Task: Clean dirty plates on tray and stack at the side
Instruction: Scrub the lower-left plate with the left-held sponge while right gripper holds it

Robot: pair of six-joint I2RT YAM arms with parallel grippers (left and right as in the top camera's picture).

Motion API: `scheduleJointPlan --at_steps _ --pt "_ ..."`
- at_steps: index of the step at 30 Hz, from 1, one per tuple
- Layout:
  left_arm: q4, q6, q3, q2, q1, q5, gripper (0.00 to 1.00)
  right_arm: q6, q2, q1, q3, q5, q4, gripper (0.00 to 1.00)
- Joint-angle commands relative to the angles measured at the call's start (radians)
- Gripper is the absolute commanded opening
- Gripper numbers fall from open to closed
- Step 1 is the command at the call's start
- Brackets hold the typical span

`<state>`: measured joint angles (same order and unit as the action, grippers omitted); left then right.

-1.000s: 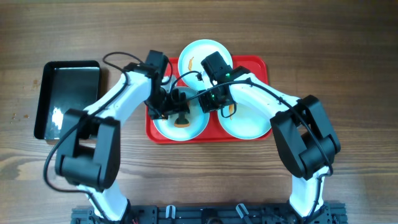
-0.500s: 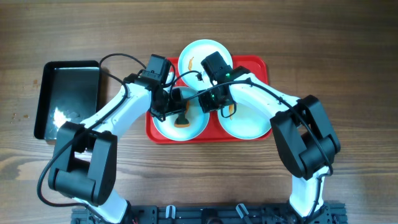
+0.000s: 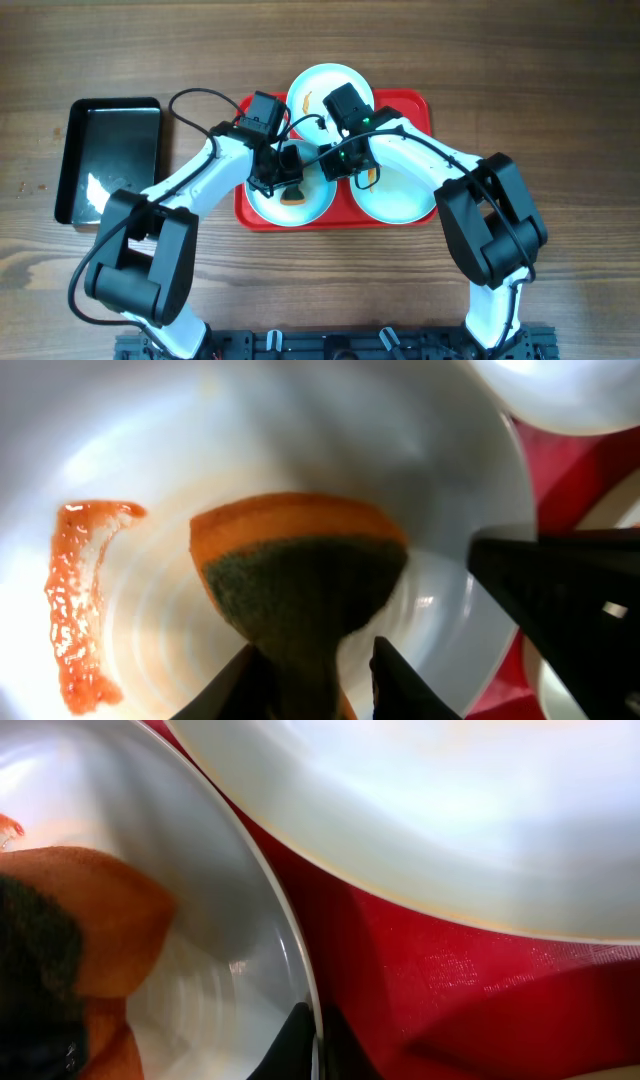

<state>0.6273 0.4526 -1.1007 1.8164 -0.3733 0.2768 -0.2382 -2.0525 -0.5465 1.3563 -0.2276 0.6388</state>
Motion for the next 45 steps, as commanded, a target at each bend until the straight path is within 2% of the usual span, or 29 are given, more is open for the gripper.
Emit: scheduleJointPlan --at_steps 1,5,9,12,15,18,21,25,27,28,32,34,36,41,43,45 --pt "-0.032 0.001 0.043 0.030 -0.006 -0.025 0.24 0.000 -0.040 -0.004 -0.017 0.048 0.008 0.05" --pt "-0.037 0.001 0.046 0.029 -0.006 -0.028 0.04 0.000 -0.040 -0.004 -0.017 0.048 0.009 0.05" --pt "-0.061 0.002 0.046 -0.001 -0.006 0.051 0.04 0.000 -0.040 -0.004 -0.017 0.048 0.009 0.05" --pt "-0.062 0.001 0.057 0.019 -0.005 0.027 0.04 0.000 -0.040 -0.004 -0.017 0.048 0.010 0.05" --pt "-0.051 0.000 0.084 0.055 -0.005 -0.129 0.04 0.000 -0.040 -0.004 -0.017 0.048 0.010 0.05" --pt "0.015 -0.003 0.094 0.072 -0.005 -0.388 0.04 0.000 -0.040 -0.004 -0.017 0.048 0.010 0.05" --pt "0.036 -0.110 0.087 0.060 -0.005 -0.617 0.04 0.000 -0.040 -0.004 -0.017 0.048 0.010 0.05" --pt "0.055 -0.113 0.023 0.000 -0.008 -0.866 0.04 0.000 -0.040 -0.004 -0.017 0.048 0.010 0.05" --pt "0.054 -0.112 -0.022 -0.047 -0.011 -0.833 0.04 0.000 -0.040 -0.004 -0.017 0.048 0.010 0.05" --pt "0.046 -0.112 -0.033 -0.075 -0.011 -0.740 0.04 0.000 -0.040 -0.004 -0.017 0.048 0.010 0.05" --pt "-0.027 -0.106 -0.032 -0.095 -0.010 -0.190 0.04 0.000 -0.040 -0.004 -0.017 0.048 0.010 0.06" --pt "-0.049 -0.105 -0.032 -0.069 -0.011 -0.018 0.04 0.000 -0.040 -0.004 -0.017 0.048 0.010 0.05" --pt "-0.043 -0.104 -0.031 -0.029 -0.011 0.023 0.04 0.000 -0.040 -0.004 -0.017 0.048 0.010 0.05" --pt "-0.045 -0.105 -0.031 0.088 -0.008 0.014 0.04 0.002 -0.040 -0.004 -0.017 0.050 0.013 0.05" --pt "-0.045 -0.105 -0.031 0.108 -0.002 -0.073 0.04 0.002 -0.040 -0.004 -0.017 0.052 0.016 0.05" --pt "-0.029 -0.105 -0.031 0.112 0.006 -0.260 0.04 0.001 -0.040 -0.004 -0.017 0.052 0.017 0.05"
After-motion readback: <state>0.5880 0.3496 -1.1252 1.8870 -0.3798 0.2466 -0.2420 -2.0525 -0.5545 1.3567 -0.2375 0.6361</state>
